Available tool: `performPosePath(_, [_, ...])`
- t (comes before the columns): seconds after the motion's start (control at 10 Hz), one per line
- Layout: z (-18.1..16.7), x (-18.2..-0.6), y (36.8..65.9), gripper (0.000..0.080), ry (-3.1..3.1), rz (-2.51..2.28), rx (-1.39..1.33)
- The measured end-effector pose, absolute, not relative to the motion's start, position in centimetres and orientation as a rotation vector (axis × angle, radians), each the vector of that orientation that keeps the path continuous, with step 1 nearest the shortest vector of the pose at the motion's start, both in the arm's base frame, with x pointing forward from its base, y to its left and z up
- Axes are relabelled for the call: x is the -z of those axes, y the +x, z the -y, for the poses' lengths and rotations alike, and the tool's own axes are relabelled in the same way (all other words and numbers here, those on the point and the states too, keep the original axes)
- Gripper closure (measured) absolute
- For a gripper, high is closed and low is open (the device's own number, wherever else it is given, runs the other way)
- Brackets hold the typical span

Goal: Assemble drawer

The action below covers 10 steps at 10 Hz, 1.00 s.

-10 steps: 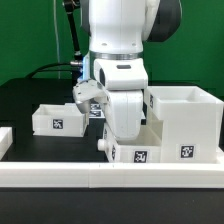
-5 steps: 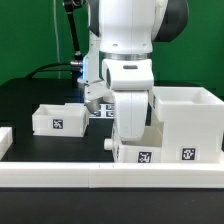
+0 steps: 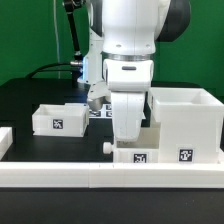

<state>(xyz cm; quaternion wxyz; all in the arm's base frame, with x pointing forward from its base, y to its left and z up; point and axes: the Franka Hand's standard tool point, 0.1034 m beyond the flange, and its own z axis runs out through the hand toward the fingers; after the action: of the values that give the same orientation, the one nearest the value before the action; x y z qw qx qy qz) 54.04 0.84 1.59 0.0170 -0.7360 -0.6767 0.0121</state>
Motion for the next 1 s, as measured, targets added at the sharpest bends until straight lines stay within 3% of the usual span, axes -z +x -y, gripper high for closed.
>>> performPosePath(0.2, [-0.9, -2.3, 54.4, 0.0369, -2.301, 2.102, -0.026])
performPosePath(0.3, [-0.9, -2.8, 54.6, 0.0369, -2.305, 2.106, -0.018])
performPosePath(0.4, [-0.9, -3.6, 54.8, 0.0211, -2.308, 2.109, -0.019])
performPosePath(0.7, [0.4, -6.7, 55.4, 0.0153, -2.296, 2.144, -0.027])
performPosePath(1.0, [5.0, -7.0, 56.2, 0.0150, -2.166, 2.303, 0.002])
